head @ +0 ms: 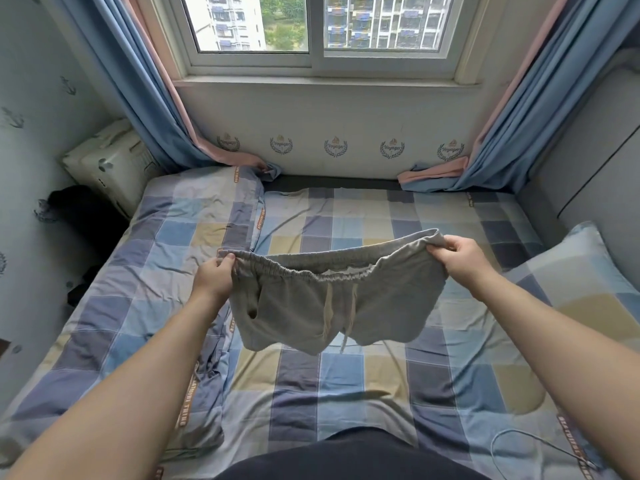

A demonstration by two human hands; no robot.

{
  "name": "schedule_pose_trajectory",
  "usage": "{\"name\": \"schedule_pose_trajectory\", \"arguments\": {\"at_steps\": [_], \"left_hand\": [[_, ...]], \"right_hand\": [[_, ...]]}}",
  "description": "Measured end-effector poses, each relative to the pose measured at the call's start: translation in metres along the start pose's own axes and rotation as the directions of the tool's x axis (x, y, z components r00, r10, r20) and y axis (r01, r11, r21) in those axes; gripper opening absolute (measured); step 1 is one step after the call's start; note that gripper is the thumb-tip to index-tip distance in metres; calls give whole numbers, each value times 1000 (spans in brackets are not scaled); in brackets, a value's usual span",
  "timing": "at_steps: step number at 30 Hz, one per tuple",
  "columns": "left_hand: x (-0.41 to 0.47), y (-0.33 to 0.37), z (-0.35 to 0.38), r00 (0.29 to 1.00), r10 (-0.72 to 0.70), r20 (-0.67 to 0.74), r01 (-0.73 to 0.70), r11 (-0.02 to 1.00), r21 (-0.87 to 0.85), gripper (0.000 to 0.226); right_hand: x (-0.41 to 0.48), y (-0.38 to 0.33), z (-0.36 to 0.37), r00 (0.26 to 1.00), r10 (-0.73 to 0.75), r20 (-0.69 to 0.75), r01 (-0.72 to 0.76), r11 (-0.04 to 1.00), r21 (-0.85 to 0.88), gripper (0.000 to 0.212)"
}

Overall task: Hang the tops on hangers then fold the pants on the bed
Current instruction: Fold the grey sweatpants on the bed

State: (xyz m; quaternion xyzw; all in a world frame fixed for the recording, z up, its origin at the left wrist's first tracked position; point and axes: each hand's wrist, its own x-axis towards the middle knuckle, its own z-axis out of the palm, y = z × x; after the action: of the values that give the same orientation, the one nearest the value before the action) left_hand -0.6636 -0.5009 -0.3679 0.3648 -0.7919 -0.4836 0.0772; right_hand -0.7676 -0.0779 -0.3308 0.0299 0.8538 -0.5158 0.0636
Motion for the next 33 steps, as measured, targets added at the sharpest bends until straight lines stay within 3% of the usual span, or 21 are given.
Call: {"name": "schedule_pose_trajectory", "arguments": {"at_steps": [4,6,8,11,14,18,20,24,27,30,33], "left_hand": [[-8,22,8,986,-164,26,166,968,-190,42],[-16,34,11,950,-263,170,307,892,-331,39],[-28,49,17,919,-258,298,365,842,-398,28],[-47,67,28,923,-154,352,313,833,-455,31],[-71,87,37,917,-59,394,248,859,-448,26],[-106,109,45,881,117,459,81,918,-389,26],[-119,115,45,830,204,520,0,931,-365,28],[-131,115,42,729,351,587,-150,919,-364,62],[-133,109,49,749,407,524,-232,901,-368,63],[-132,103,57,796,414,441,-258,892,-372,42],[-128,97,54,799,362,480,-177,905,-387,40]], "right_hand": [[-6,-18,12,998,-58,-17,57,998,-38,23],[-11,-30,22,999,-48,-2,48,999,-11,23],[-18,-45,33,997,-7,73,1,996,85,12],[-32,-66,47,964,3,268,-66,972,224,5],[-49,-83,57,927,-43,372,-66,959,275,4],[-63,-94,65,911,-116,397,5,963,270,11],[-67,-99,65,907,-151,393,45,963,266,14],[-71,-104,62,906,-187,378,78,955,286,14],[-74,-102,56,872,-183,454,-1,927,375,30],[-73,-94,43,842,-187,506,-54,904,424,28],[-67,-82,29,881,-212,424,61,938,341,20]]}}
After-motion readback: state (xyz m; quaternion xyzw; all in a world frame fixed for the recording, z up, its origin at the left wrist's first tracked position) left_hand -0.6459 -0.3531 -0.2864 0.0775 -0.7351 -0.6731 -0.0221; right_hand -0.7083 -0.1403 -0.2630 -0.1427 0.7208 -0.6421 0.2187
